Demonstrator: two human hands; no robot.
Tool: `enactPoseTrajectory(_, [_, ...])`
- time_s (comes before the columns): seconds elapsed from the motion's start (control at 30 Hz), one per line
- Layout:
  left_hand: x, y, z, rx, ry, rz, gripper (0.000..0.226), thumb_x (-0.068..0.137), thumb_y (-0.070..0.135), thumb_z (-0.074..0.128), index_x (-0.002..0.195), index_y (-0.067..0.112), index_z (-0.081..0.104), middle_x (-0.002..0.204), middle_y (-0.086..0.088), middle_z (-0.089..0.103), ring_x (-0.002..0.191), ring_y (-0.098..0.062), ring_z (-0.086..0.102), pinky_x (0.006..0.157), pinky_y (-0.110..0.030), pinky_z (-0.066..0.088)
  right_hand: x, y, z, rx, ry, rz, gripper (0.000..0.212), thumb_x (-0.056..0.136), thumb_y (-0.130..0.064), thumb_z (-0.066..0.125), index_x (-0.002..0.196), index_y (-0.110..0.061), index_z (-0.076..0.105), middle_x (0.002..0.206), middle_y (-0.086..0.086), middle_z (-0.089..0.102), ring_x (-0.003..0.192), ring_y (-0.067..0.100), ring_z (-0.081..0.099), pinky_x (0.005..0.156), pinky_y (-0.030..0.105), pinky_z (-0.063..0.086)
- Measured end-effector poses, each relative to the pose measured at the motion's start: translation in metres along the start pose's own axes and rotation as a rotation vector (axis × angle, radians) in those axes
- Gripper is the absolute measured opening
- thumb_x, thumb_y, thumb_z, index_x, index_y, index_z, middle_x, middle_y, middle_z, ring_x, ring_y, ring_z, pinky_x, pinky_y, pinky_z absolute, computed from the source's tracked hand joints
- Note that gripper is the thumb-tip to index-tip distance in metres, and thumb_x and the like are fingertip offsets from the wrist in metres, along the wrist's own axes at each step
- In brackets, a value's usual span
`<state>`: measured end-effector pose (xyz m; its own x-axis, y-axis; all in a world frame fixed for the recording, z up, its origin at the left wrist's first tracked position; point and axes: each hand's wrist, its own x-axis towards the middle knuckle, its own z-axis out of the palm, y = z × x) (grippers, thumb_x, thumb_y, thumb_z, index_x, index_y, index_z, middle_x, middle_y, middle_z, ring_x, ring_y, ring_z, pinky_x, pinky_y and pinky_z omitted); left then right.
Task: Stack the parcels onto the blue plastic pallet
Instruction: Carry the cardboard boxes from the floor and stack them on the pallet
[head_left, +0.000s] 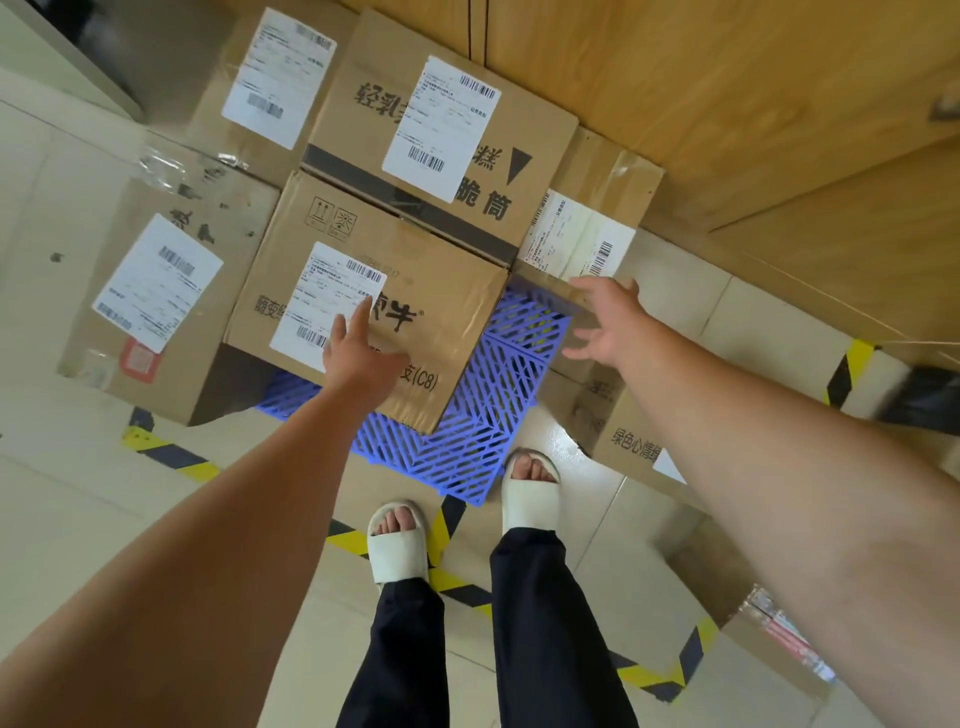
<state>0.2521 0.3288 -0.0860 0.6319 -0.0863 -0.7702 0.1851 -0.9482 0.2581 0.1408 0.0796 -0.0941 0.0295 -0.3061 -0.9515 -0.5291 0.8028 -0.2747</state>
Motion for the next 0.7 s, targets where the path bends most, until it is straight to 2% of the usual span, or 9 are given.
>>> enactPoseTrajectory(0.03, [-0.008, -0.002, -0.007, -0.020, -0.017, -0.013, 0.084, 0.085, 0.023, 0.063, 0.154, 0.042, 0.018, 0.162, -0.002, 0.021, 0.135, -0.033, 0.041, 0.088, -0.036, 0.051, -0.015, 0.003, -0.006, -0.003, -0.016, 0.001, 0.090, 0.090, -0.016, 0.066, 0.156, -0.036, 0.007, 0.158, 0.008, 0.029, 0.134, 0.041, 0.040, 0.100, 0.066, 0.042])
enactPoseTrajectory(0.1, [-0.040, 0.002, -0.019, -0.066, -0.108, -0.071, 0.078, 0.089, 0.021, 0.062, 0.154, 0.034, 0.022, 0.136, -0.014, 0.052, 0.087, -0.026, 0.062, 0.062, -0.030, 0.051, -0.054, 0.010, -0.020, -0.033, -0.034, -0.008, 0.081, 0.091, -0.017, 0.065, 0.155, -0.033, 0.018, 0.158, 0.006, 0.028, 0.135, 0.038, 0.040, 0.098, 0.064, 0.044])
enactPoseTrajectory(0.17, [-0.085, 0.010, -0.033, -0.085, -0.210, -0.107, 0.066, 0.092, 0.017, 0.059, 0.152, 0.026, 0.031, 0.085, -0.007, 0.059, 0.058, -0.019, 0.050, 0.051, -0.027, 0.040, -0.102, 0.021, -0.035, -0.093, -0.046, -0.006, 0.073, 0.093, -0.019, 0.064, 0.153, -0.030, 0.026, 0.154, 0.006, 0.034, 0.131, 0.033, 0.045, 0.099, 0.059, 0.046])
enactPoseTrajectory(0.2, [-0.111, 0.015, -0.040, -0.075, -0.250, -0.094, 0.061, 0.093, 0.017, 0.059, 0.149, 0.023, 0.036, 0.075, -0.002, 0.053, 0.056, -0.019, 0.048, 0.054, -0.029, 0.039, -0.129, 0.028, -0.043, -0.118, -0.049, 0.000, 0.065, 0.094, -0.021, 0.063, 0.150, -0.027, 0.032, 0.150, 0.006, 0.039, 0.127, 0.031, 0.049, 0.100, 0.058, 0.047])
enactPoseTrajectory(0.3, [-0.189, 0.032, -0.068, -0.057, -0.359, -0.034, 0.045, 0.096, 0.017, 0.057, 0.139, 0.017, 0.048, 0.074, 0.001, 0.053, 0.058, -0.016, 0.048, 0.052, -0.026, 0.038, -0.214, 0.049, -0.066, -0.192, -0.061, 0.000, 0.031, 0.095, -0.024, 0.061, 0.125, -0.019, 0.055, 0.135, 0.009, 0.056, 0.112, 0.027, 0.061, 0.100, 0.053, 0.049])
enactPoseTrajectory(0.4, [-0.259, 0.039, -0.097, -0.139, -0.419, 0.014, 0.037, 0.095, 0.015, 0.058, 0.132, 0.012, 0.054, 0.075, -0.005, 0.057, 0.062, -0.022, 0.051, 0.057, -0.031, 0.039, -0.306, 0.065, -0.089, -0.228, -0.027, -0.035, 0.004, 0.095, -0.022, 0.061, 0.098, -0.019, 0.061, 0.113, 0.009, 0.065, 0.096, 0.025, 0.064, 0.093, 0.047, 0.052])
enactPoseTrajectory(0.5, [-0.317, 0.032, -0.130, -0.325, -0.454, 0.050, 0.040, 0.090, 0.011, 0.060, 0.129, 0.008, 0.057, 0.084, -0.014, 0.061, 0.075, -0.026, 0.053, 0.065, -0.036, 0.038, -0.390, 0.083, -0.110, -0.188, 0.013, -0.093, 0.007, 0.095, -0.022, 0.060, 0.101, -0.018, 0.062, 0.103, 0.008, 0.067, 0.090, 0.026, 0.065, 0.083, 0.042, 0.054])
enactPoseTrajectory(0.63, [-0.393, 0.021, -0.173, -0.543, -0.490, 0.137, 0.016, 0.095, -0.001, 0.052, 0.106, 0.006, 0.061, 0.080, -0.011, 0.064, 0.061, -0.020, 0.059, 0.050, -0.025, 0.044, -0.485, 0.117, -0.132, -0.073, 0.058, -0.187, 0.018, 0.096, -0.022, 0.060, 0.112, -0.014, 0.064, 0.098, 0.007, 0.068, 0.085, 0.024, 0.067, 0.088, 0.043, 0.055])
enactPoseTrajectory(0.7, [-0.431, 0.016, -0.180, -0.566, -0.498, 0.149, 0.020, 0.100, 0.000, 0.046, 0.096, 0.011, 0.063, 0.082, -0.012, 0.063, 0.065, -0.021, 0.057, 0.053, -0.027, 0.044, -0.529, 0.144, -0.144, 0.054, 0.090, -0.227, 0.014, 0.097, -0.019, 0.059, 0.109, -0.014, 0.065, 0.100, 0.009, 0.069, 0.080, 0.022, 0.068, 0.084, 0.041, 0.056])
